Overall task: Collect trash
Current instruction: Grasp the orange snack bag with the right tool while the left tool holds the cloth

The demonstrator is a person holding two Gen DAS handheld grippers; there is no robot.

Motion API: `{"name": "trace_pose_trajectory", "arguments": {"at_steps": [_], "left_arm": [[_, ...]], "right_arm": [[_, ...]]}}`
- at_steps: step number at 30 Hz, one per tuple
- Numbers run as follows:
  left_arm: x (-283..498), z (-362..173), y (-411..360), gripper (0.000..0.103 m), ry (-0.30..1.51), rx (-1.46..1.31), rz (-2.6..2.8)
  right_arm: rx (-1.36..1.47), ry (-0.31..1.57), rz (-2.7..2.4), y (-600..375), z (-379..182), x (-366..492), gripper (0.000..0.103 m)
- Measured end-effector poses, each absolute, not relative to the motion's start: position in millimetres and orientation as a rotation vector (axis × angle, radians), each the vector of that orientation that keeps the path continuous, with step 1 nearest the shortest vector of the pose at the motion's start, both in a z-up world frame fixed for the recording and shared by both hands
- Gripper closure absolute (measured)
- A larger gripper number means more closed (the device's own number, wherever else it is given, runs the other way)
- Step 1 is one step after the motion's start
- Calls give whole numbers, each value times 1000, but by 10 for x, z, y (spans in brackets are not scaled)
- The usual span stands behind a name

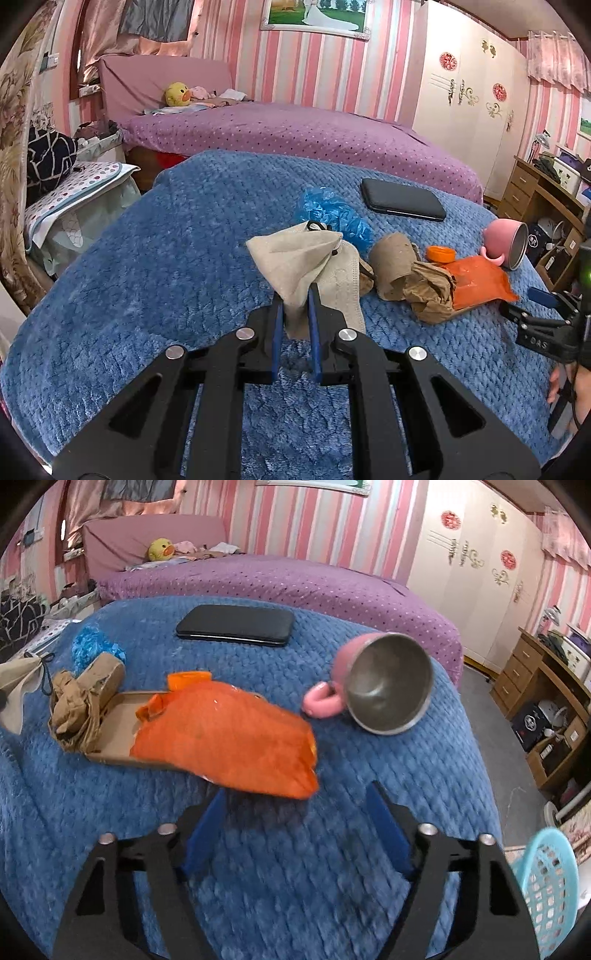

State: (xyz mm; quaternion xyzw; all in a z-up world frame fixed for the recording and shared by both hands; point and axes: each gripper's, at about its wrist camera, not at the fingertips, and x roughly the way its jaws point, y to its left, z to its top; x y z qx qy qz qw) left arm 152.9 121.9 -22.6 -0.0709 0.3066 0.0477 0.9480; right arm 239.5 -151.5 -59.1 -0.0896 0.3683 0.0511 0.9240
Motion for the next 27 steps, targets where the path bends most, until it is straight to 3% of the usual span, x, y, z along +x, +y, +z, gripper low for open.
{"name": "trace_pose_trajectory", "arguments": {"at_steps": [3, 5, 8, 13, 27], "left_arm": [[1536, -229, 1208, 92, 625, -143, 98], [1538, -229, 1203, 92, 626, -141, 98], [1530, -220, 1175, 92, 623, -135, 100], [1482, -190, 1158, 92, 611, -129, 103], [1158, 36, 954, 92, 522, -123, 71]], "right_arm": [[-196, 775, 146, -1474, -633, 2471, 58], [-202, 770, 170, -1453, -629, 2468, 77], [-206, 748, 194, -1450, -603, 2428, 90], [-192, 699, 205, -1462, -535, 2319, 97], [-136, 584, 162, -1833, -196, 1831, 98]]}}
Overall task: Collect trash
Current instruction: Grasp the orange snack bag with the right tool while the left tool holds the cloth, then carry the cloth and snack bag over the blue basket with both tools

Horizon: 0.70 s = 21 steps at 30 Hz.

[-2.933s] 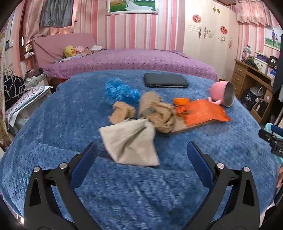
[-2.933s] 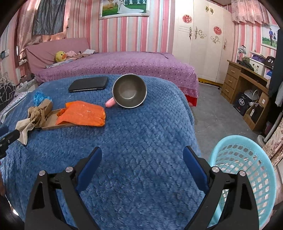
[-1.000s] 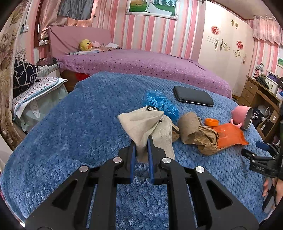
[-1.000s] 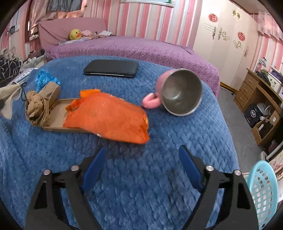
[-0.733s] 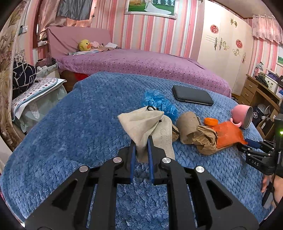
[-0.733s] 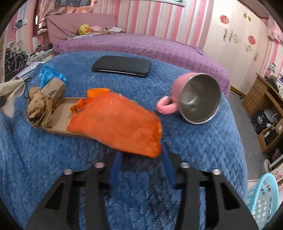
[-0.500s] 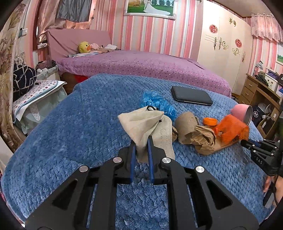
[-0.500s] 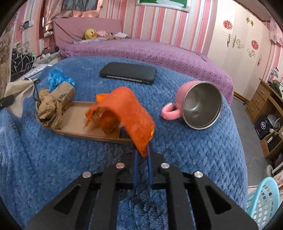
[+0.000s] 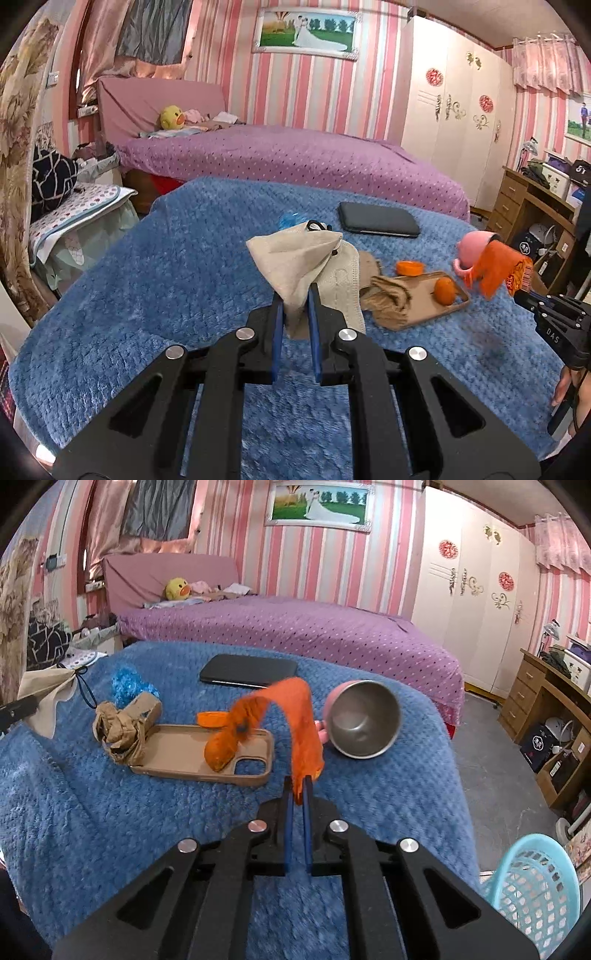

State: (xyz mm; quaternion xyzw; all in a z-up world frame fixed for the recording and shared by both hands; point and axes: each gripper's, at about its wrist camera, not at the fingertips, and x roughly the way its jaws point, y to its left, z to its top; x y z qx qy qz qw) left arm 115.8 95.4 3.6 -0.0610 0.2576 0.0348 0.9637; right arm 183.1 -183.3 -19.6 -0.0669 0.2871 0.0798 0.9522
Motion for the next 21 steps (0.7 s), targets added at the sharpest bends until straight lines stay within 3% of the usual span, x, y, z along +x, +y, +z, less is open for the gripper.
{"name": "trace_pose_trajectory", "arguments": {"at_steps": [21], "left_arm": [[1014, 176, -20, 92, 485, -73, -76]], "right_arm": [[-133, 559, 45, -2649, -32, 1289, 98]]}}
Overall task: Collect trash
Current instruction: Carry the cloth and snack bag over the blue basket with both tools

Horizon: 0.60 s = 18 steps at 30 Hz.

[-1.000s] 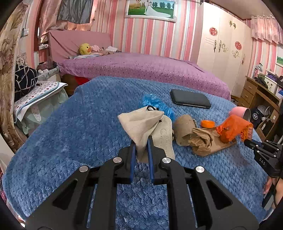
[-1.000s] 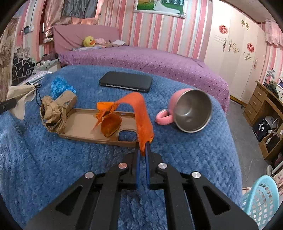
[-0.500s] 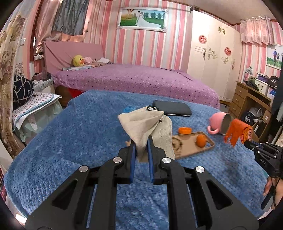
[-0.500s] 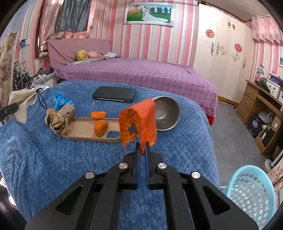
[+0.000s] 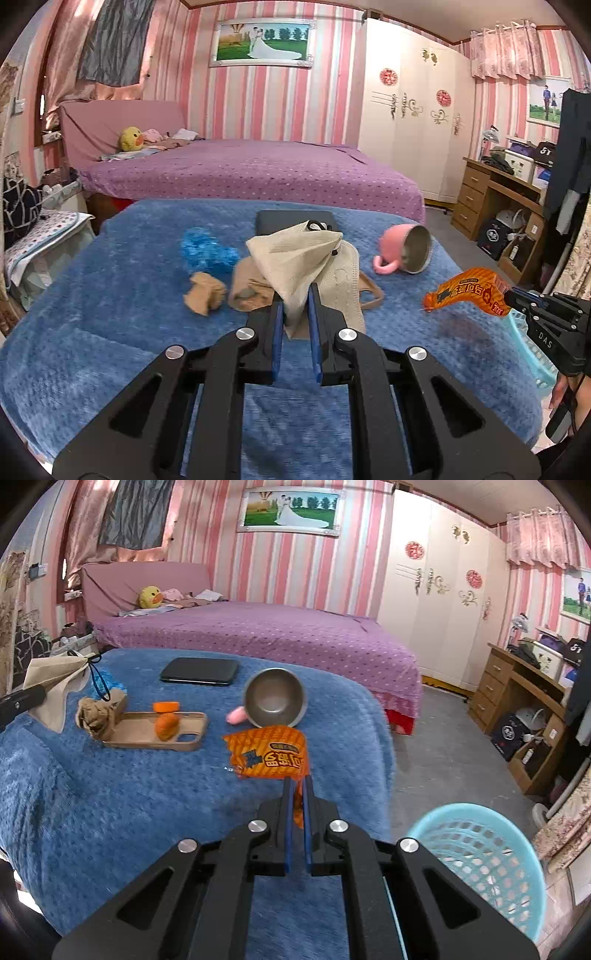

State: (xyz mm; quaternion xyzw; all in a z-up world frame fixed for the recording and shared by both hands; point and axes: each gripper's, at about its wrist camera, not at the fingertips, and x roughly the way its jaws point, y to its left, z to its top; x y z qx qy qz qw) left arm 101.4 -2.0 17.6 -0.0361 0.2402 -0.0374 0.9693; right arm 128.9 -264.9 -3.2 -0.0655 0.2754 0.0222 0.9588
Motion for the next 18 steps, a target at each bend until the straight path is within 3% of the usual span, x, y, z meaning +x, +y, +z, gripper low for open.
{"name": "trace_pose_trajectory", "arguments": {"at_steps": [18], "left_arm": [[1036, 161, -925, 92, 476, -40, -237]], "right_arm": [[-127, 549, -79, -3454, 24, 967, 98]]}}
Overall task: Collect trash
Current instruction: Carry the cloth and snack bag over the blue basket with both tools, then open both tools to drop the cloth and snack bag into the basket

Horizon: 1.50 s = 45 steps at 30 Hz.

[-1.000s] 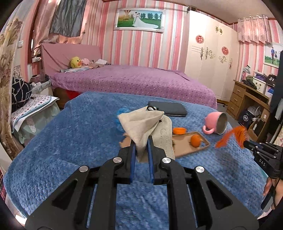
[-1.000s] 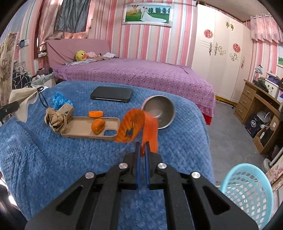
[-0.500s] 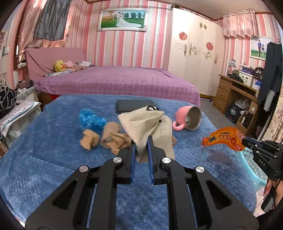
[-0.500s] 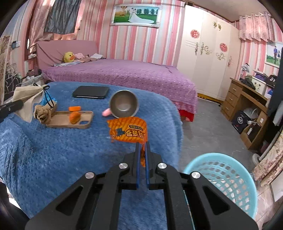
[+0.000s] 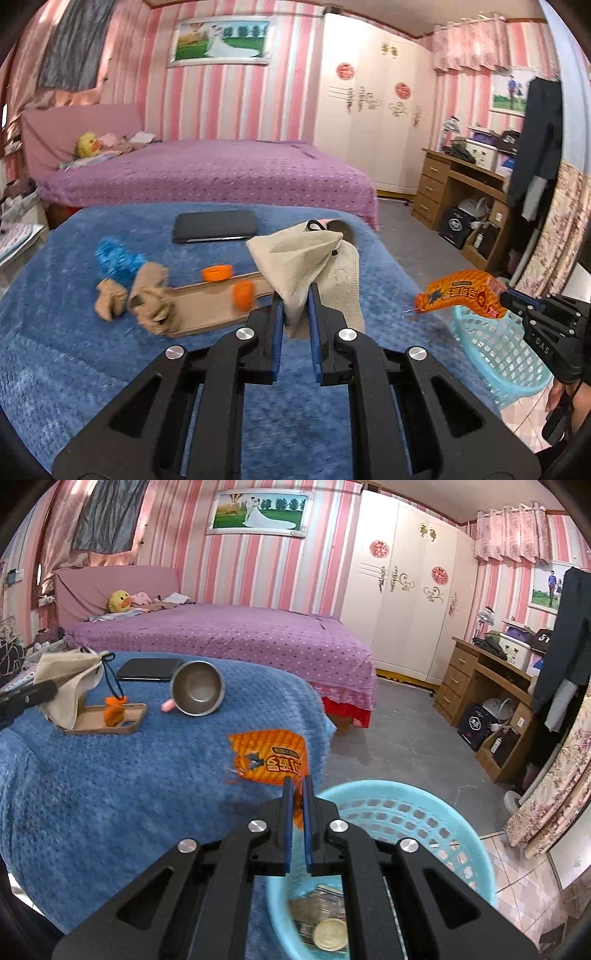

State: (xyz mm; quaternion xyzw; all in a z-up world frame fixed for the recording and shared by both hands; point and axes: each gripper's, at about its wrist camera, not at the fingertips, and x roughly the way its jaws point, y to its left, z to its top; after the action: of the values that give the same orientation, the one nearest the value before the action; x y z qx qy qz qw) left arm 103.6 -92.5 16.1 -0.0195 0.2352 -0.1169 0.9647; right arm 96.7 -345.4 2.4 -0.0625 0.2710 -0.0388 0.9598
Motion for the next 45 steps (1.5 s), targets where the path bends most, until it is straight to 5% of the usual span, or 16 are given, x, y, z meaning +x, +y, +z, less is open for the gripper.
{"name": "trace_pose_trajectory", "arguments": {"at_steps": [41, 44, 45], "left_arm": [[1059, -417, -3406, 92, 638, 95, -577], [1143, -459, -3416, 79, 651, 102, -549], [1163, -454, -3423, 67, 651, 102, -540]], "right_arm": [[75, 564, -290, -5055, -140, 673, 98], [72, 569, -288, -5043, -146, 691, 98], [71, 571, -286, -5034, -150, 699, 98]]}}
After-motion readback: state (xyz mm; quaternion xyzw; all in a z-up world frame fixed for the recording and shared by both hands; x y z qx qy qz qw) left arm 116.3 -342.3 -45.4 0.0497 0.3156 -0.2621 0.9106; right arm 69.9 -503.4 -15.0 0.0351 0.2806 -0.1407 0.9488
